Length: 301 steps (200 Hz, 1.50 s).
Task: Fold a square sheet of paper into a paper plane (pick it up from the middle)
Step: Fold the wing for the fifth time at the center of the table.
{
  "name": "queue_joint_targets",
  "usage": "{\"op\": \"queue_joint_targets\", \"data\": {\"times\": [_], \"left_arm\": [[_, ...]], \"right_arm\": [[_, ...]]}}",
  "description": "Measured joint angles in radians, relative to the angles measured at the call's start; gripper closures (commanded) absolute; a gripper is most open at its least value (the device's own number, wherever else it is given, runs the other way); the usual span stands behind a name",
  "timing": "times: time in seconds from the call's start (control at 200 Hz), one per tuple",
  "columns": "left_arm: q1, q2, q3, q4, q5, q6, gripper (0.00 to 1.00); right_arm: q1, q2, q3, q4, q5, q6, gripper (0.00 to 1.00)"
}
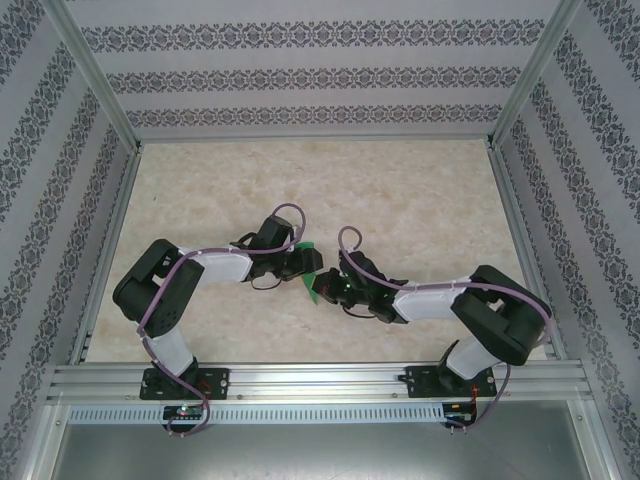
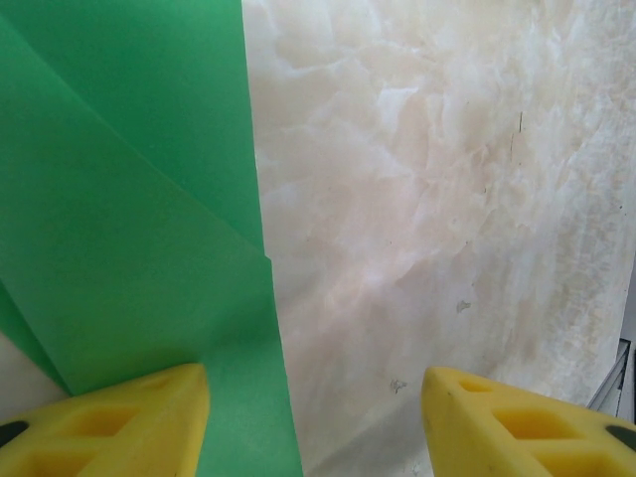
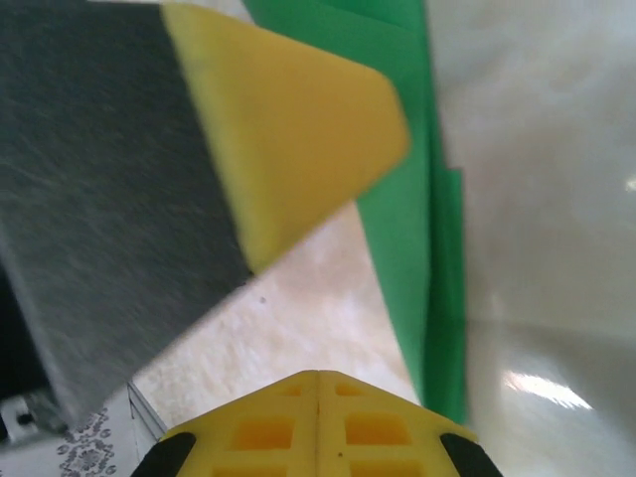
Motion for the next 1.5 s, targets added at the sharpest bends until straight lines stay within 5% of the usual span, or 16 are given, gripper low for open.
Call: {"op": "queue_joint_targets", "data": {"times": [0.774, 1.189, 1.504], "left_arm": [[0.000, 0.000, 0.000, -0.008, 0.013, -0.001, 0.42], [-0.005, 0.001, 0.006, -0.027, 0.022, -0.002, 0.42], [-0.006, 0.006, 0.015, -0.041, 0.027, -0.013, 0.42]], "right_arm": [[0.018, 0.171, -0.010, 0.130, -0.001, 0.069, 0.98], [0.071, 0.060, 0.075, -0.256, 0.019, 0.021, 0.96], [0.084, 0.055, 0.074, -0.283, 0.036, 0.023, 0.96]]}}
